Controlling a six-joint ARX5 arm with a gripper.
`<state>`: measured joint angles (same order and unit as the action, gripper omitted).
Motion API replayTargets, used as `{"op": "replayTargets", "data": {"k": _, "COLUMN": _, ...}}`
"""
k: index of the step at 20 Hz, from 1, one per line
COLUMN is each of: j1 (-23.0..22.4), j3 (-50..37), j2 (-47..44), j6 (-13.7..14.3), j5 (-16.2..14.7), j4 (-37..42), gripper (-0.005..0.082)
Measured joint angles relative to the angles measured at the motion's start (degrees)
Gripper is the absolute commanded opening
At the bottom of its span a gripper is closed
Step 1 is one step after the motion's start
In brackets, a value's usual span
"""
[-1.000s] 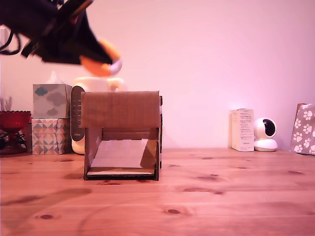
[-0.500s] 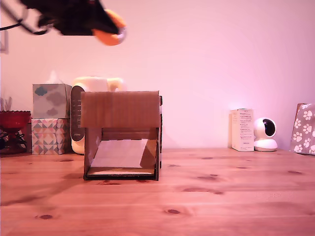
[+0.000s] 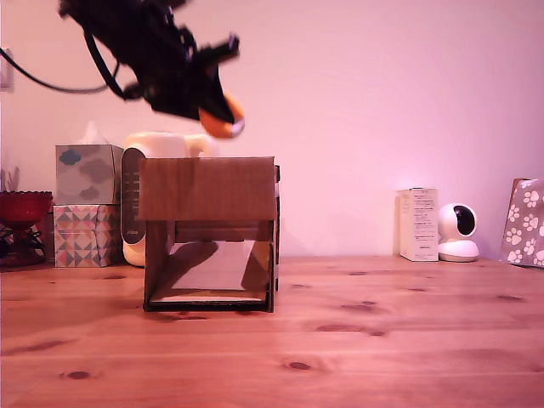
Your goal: Drop the footbag into the cardboard dice tower
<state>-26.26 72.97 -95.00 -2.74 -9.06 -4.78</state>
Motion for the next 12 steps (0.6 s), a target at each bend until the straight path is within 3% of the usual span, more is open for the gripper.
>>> {"op": "replayTargets", "data": {"k": 5, "j1": 0.1, "j3": 0.4, "j2": -1.0, "j6": 0.8, "j5": -0.6, "j4": -0.4, "gripper": 0.0029}}
{"op": "replayTargets", "data": {"k": 6, "j1": 0.1, "j3": 0.4, "j2": -1.0, "j6": 0.8, "j5": -1.2, "j4": -0.4, "gripper": 0.0109}}
{"op": "replayTargets", "data": {"k": 9, "j1": 0.1, "j3": 0.4, "j2": -1.0, "j6": 0.9, "j5": -3.3, "j4": -0.3, "gripper": 0.0601}}
{"op": "replayTargets", "data": {"k": 10, "j1": 0.1, "j3": 0.4, "j2": -1.0, "j6": 1.0, "j5": -3.5, "j4": -0.4, "gripper": 0.0697}}
{"op": "replayTargets", "data": {"k": 12, "j1": 0.1, "j3": 0.4, "j2": -1.0, "j6": 1.0, "j5": -3.8, "j4": -0.4, "gripper": 0.0719}}
